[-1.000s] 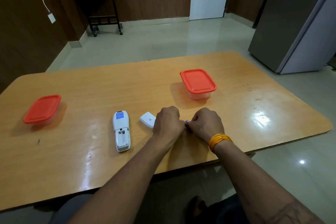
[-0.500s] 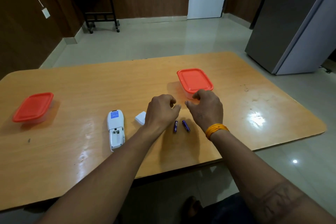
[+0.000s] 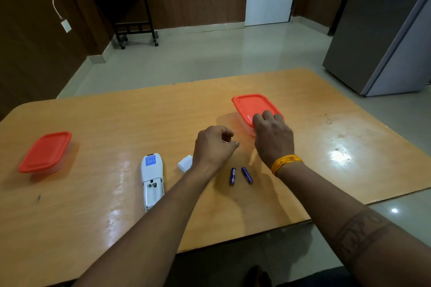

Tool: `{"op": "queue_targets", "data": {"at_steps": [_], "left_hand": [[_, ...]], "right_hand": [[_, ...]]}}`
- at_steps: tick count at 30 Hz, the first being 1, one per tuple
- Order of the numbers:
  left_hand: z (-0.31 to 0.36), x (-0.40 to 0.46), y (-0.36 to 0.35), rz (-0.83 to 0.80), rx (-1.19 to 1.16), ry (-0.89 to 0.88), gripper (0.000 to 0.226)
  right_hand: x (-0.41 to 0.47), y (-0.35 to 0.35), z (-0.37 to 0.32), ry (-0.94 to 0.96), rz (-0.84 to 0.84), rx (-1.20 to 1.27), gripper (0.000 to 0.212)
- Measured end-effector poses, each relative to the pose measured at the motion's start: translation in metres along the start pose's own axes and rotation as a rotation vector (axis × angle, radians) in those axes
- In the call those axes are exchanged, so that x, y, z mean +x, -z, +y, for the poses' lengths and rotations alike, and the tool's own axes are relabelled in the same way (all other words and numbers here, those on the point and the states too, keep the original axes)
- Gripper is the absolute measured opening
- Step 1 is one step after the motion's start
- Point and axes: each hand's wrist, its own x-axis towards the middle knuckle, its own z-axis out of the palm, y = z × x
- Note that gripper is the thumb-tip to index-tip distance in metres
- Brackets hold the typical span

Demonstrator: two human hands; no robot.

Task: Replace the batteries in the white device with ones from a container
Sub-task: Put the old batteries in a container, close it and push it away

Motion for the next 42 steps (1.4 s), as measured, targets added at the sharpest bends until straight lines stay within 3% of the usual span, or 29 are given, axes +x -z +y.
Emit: {"op": "queue_targets", "data": {"at_steps": [4,9,13,15,19,21,24,27,32,38,42], "left_hand": [[-0.005,0.002,0.010,0.034,-0.187,0.073,0.050],[-0.008,0.002,0.032,-0.019,-0.571,0.256,0.094],[-0.013,-0.004,0.056,-0.141,-0.854,0.323,0.092],[-0.015,-0.010,0.067,-0.205,-0.914,0.348,0.080],[-0.020,-0.023,0.082,-0.253,-0.877,0.345,0.058],[-0.024,-0.028,0.087,-0.248,-0.840,0.321,0.071],[-0.027,-0.035,0.090,-0.156,-0.700,0.286,0.116],[-0.024,-0.048,0.088,-0.038,-0.450,0.204,0.118],[-0.021,-0.056,0.082,0.079,-0.307,0.113,0.108],[-0.023,-0.059,0.077,0.121,-0.340,0.082,0.101],[-0.023,-0.060,0.082,0.151,-0.345,0.044,0.107]], "right_hand": [[-0.011,0.014,0.013,-0.074,0.058,0.318,0.013],[-0.027,0.035,0.014,-0.135,0.015,0.754,0.013],[-0.039,0.051,0.007,-0.070,-0.027,0.849,0.015],[-0.043,0.055,0.004,-0.029,-0.022,0.865,0.016],[-0.048,0.060,0.000,0.012,-0.027,0.888,0.017],[-0.050,0.062,-0.004,-0.030,-0.068,0.943,0.018],[-0.051,0.067,-0.014,-0.065,-0.155,0.977,0.022],[-0.050,0.075,-0.033,-0.014,-0.166,0.990,0.022],[-0.050,0.083,-0.070,0.139,-0.074,0.778,0.060],[-0.047,0.087,-0.091,0.209,0.071,0.682,0.040],[-0.047,0.082,-0.088,0.139,0.039,0.821,0.039]]}}
